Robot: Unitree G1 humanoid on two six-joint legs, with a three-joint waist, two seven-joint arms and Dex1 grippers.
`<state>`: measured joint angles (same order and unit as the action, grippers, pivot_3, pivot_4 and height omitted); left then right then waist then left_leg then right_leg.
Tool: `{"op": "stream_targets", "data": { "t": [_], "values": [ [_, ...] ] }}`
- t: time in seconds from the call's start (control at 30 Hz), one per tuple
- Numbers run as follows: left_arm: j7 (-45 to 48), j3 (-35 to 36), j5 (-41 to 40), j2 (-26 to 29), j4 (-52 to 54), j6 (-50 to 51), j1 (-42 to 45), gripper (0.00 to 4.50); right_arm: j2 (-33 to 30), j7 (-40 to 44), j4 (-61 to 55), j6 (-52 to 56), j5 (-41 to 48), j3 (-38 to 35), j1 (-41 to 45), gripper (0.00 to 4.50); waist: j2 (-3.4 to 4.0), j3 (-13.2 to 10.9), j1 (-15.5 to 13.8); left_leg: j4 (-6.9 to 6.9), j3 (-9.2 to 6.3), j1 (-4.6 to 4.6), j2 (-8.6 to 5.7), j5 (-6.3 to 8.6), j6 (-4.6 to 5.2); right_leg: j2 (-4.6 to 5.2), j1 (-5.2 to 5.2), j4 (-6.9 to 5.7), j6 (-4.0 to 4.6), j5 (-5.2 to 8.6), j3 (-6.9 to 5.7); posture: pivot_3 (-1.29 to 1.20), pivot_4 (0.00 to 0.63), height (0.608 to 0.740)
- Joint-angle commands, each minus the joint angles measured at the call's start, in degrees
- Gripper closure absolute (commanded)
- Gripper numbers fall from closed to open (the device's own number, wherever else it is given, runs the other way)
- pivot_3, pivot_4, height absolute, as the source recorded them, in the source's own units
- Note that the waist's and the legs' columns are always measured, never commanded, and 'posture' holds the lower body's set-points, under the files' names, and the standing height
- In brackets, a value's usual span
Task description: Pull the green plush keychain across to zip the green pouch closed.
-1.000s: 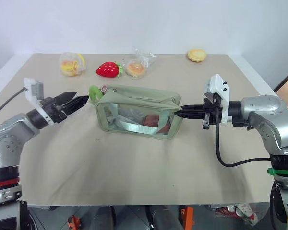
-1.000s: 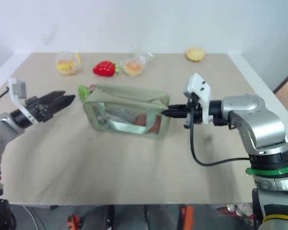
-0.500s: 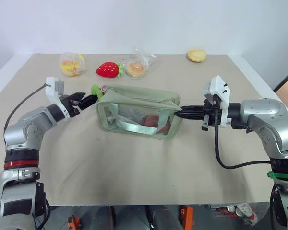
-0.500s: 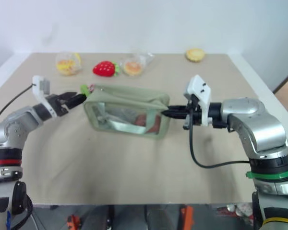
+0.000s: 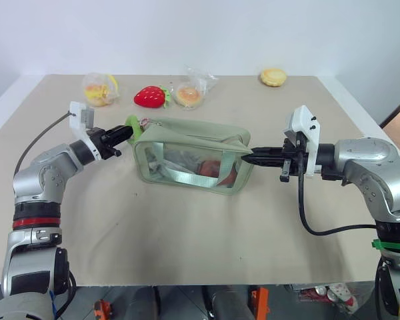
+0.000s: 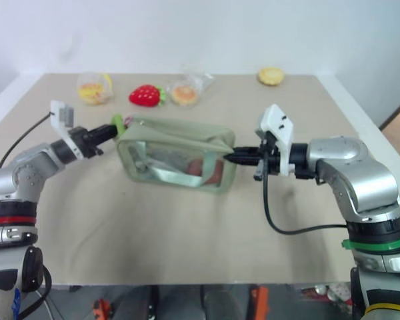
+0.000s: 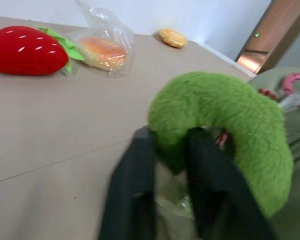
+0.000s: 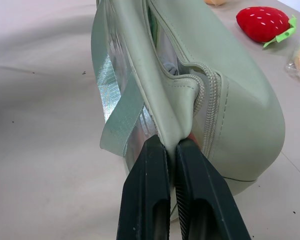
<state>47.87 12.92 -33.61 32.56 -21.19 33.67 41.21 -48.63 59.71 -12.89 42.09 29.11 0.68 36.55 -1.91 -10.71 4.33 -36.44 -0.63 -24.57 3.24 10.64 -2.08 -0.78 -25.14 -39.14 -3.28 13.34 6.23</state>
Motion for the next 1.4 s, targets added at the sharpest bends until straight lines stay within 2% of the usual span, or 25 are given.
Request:
{"op": "stream_targets", "data": {
  "t": [0.03,0.33,0.47,0.63,0.87,1.03,1.17,1.23,1.27,1.4],
  "values": [
    [-0.38,0.30,1.60,0.55,3.22,-2.99,0.65,4.47,0.14,0.23,-1.33,-0.71,0.87,-1.21,1.07,4.50,0.00,0.00,0.00,0.00,0.00,0.00,0.00,0.00,0.00,0.00,0.00,0.00,0.00,0.00,0.00,0.00,0.150,0.740],
    [-3.01,-2.69,7.88,-2.51,3.11,-13.90,8.65,4.47,0.27,0.45,-1.11,-0.78,0.70,-0.92,1.31,4.50,-0.02,-0.01,-0.10,-0.05,-0.02,-0.03,-0.03,-0.02,-0.01,0.00,0.01,0.00,-0.05,-0.04,0.01,0.00,0.150,0.740],
    [-0.07,-8.91,14.87,-3.70,0.73,-23.26,11.38,4.47,0.20,0.06,-1.49,-0.45,1.03,-1.69,0.96,4.50,-0.01,0.00,-0.11,-0.03,-0.01,-0.01,-0.06,-0.02,-0.02,0.00,0.02,0.00,-0.06,-0.04,0.05,0.00,0.150,0.740],
    [3.71,-13.02,18.76,-5.44,-1.32,-30.91,14.70,4.47,-0.18,-0.54,-2.26,0.04,1.36,-2.59,0.23,4.50,-0.01,-0.01,-0.10,-0.03,0.01,-0.04,-0.12,-0.02,-0.01,0.04,0.01,0.02,-0.08,-0.04,0.10,0.00,0.150,0.740],
    [12.89,-19.62,23.66,-4.63,-0.32,-38.86,16.40,4.47,-0.55,-1.57,-3.53,1.03,2.20,-3.71,-0.80,4.50,-0.01,0.00,-0.20,-0.03,0.01,-0.05,-0.20,-0.02,-0.01,0.10,0.03,0.02,-0.13,0.00,0.12,0.00,0.150,0.740],
    [17.19,-21.00,23.47,-4.92,1.16,-39.14,18.50,4.47,-0.51,-2.07,-3.97,1.33,2.50,-3.89,-1.15,4.50,-0.01,0.00,-0.19,-0.06,0.00,-0.04,-0.21,-0.03,0.00,0.11,0.06,0.02,-0.18,-0.01,0.12,0.00,0.150,0.740],
    [17.05,-17.70,17.56,-7.89,2.65,-32.70,22.26,4.47,-0.21,-2.25,-3.74,1.18,2.50,-3.54,-0.97,4.50,-0.01,-0.01,-0.18,-0.09,-0.02,-0.07,-0.21,-0.03,0.00,0.11,0.05,0.02,-0.20,-0.01,0.10,0.00,0.150,0.740],
    [15.93,-14.11,11.67,-9.29,3.64,-25.81,25.07,4.47,-0.02,-2.37,-3.63,1.10,2.44,-3.18,-0.82,4.50,-0.02,-0.02,-0.05,-0.10,-0.02,-0.08,-0.22,-0.03,0.00,0.11,0.05,0.02,-0.21,-0.01,0.11,0.00,0.150,0.740],
    [15.51,-12.83,9.58,-9.71,4.06,-23.21,26.02,3.95,0.04,-2.39,-3.57,1.08,2.43,-3.06,-0.76,4.50,-0.02,-0.02,0.00,-0.10,-0.02,-0.10,-0.21,-0.03,0.00,0.10,0.01,0.02,-0.22,-0.01,0.11,0.00,0.150,0.740],
    [15.61,-10.98,6.17,-9.18,5.31,-17.67,27.10,2.73,0.31,-2.26,-3.07,0.69,2.35,-2.71,-0.28,4.50,0.00,-0.01,0.20,-0.03,-0.06,-0.07,-0.20,-0.02,0.01,0.06,0.00,0.02,-0.22,0.01,0.11,0.00,0.150,0.740]
  ]
}}
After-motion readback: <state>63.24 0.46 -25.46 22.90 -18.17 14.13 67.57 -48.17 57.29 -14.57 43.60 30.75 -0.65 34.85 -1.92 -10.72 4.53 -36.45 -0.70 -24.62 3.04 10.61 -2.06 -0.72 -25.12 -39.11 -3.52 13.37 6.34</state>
